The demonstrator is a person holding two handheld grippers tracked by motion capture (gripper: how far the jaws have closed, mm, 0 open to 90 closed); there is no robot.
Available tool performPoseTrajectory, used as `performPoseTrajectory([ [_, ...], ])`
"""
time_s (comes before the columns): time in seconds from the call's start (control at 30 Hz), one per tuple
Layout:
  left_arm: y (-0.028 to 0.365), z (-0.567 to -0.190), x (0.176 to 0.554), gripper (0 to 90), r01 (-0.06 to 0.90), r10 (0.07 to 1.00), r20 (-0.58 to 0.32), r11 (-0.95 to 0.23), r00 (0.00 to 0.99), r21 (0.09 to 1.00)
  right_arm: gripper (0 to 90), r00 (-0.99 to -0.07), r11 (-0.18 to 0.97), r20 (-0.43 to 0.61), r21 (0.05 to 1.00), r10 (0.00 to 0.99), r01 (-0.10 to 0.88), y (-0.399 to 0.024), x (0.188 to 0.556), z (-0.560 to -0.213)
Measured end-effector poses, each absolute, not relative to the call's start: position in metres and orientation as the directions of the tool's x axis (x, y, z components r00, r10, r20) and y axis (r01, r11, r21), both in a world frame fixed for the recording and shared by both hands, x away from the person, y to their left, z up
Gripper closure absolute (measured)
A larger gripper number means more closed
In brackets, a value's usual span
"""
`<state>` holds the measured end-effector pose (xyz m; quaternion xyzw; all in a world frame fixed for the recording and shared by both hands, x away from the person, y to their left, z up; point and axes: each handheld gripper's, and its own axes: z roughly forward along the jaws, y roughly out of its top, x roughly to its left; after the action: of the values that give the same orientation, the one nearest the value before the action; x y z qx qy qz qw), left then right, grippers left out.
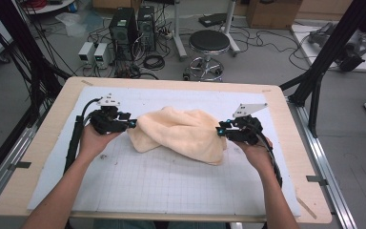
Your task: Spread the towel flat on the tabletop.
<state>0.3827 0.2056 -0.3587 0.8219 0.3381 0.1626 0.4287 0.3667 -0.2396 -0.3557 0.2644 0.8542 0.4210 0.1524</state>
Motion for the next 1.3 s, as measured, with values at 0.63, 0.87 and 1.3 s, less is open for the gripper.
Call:
performPoseTrajectory([
  [0.63,0.178,-0.413,0.329,55.6,0.371,0.559,-0.027,-0.513,0.829,0.774,53.6,-0.89,0.607,-0.129,0.773,0.437,0.186,-0.21,0.295,-0.381],
  [0.87,0.164,-0.434,0.346,54.7,0.414,0.599,-0.007,-0.544,0.801,0.73,47.5,-0.867,0.699,-0.202,0.685,0.455,0.206,-0.21,0.307,-0.409],
  [1.3,0.163,-0.429,0.346,80.9,0.404,0.611,0.023,-0.552,0.792,0.729,84.9,-0.889,0.731,-0.165,0.642,0.427,0.231,-0.203,0.323,-0.423],
])
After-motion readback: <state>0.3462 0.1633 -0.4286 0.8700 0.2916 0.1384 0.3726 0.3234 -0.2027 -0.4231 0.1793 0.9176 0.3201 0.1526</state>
